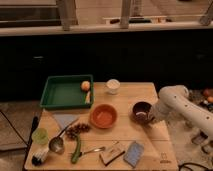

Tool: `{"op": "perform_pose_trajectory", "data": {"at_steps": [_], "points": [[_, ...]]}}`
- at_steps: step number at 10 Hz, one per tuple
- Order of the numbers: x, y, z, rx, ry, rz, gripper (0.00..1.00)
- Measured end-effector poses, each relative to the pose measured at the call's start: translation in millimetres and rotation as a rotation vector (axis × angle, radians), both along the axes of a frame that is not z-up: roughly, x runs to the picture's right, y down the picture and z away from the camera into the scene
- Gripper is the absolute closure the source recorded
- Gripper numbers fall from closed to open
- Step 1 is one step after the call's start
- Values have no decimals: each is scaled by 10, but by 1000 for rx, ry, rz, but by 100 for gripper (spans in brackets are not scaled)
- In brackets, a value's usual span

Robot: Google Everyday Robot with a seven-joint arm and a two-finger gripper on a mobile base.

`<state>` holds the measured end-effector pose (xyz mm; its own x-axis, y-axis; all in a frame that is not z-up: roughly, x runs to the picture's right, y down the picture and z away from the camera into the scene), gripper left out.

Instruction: Stack bowls on top of each other

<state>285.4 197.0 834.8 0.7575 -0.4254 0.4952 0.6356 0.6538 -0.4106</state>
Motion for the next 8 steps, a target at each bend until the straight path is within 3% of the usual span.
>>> {"op": "perform_pose_trajectory", "data": {"at_steps": [8], "points": [[-155, -175, -138, 43, -6, -57, 100]]}}
